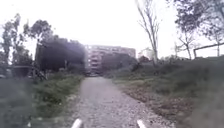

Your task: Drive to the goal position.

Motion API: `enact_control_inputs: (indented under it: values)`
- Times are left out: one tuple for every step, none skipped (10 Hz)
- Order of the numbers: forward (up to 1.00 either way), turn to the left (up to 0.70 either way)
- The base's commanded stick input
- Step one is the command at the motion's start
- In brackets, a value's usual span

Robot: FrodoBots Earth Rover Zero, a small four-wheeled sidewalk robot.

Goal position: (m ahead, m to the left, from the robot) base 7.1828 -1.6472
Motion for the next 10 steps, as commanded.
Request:
enact_control_inputs:
  values:
    - [0.5,0.0]
    - [0.5,0.0]
    - [0.5,0.0]
    - [0.5,0.0]
    - [0.5,0.0]
    - [0.5,0.0]
    - [0.5,0.0]
    - [0.5,0.0]
    - [0.5,0.0]
    - [0.5,0.0]
